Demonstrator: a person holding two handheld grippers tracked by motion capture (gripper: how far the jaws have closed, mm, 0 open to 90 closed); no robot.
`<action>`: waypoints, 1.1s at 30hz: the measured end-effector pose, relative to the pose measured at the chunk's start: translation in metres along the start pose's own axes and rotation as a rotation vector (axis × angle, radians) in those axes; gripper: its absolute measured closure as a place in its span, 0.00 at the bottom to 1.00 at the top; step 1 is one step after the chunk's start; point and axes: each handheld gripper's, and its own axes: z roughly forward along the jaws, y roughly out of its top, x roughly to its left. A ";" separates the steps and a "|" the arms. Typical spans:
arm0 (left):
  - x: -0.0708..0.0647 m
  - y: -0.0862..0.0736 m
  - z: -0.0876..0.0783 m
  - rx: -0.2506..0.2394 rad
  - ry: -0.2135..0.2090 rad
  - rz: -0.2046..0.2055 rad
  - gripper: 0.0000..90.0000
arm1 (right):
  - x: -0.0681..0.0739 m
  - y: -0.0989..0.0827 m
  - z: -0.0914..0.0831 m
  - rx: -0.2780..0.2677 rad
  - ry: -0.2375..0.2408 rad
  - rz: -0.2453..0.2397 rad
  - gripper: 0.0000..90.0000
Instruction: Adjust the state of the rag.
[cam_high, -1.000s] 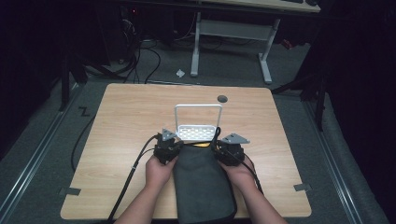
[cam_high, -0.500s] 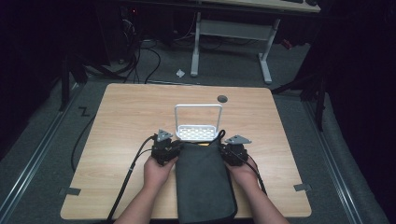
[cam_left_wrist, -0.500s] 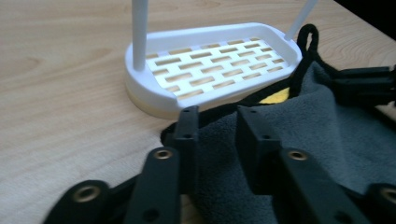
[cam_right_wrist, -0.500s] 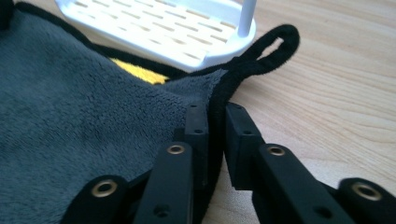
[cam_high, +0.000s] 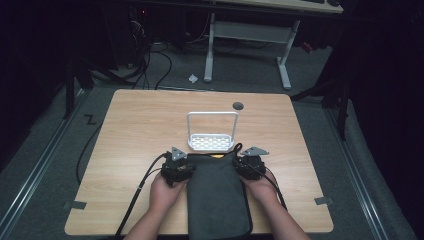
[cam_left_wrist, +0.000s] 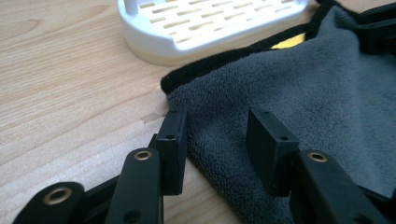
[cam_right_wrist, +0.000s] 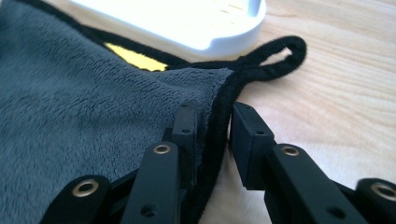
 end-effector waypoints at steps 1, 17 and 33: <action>-0.001 -0.002 -0.001 -0.005 -0.004 0.006 0.65 | 0.001 -0.002 -0.003 0.003 0.005 -0.003 0.81; 0.008 -0.003 -0.014 -0.009 -0.132 -0.097 0.56 | 0.008 -0.025 -0.037 -0.050 0.033 -0.011 0.68; 0.009 0.000 -0.001 0.041 -0.202 -0.100 0.80 | 0.018 -0.015 -0.012 0.002 0.049 -0.007 0.45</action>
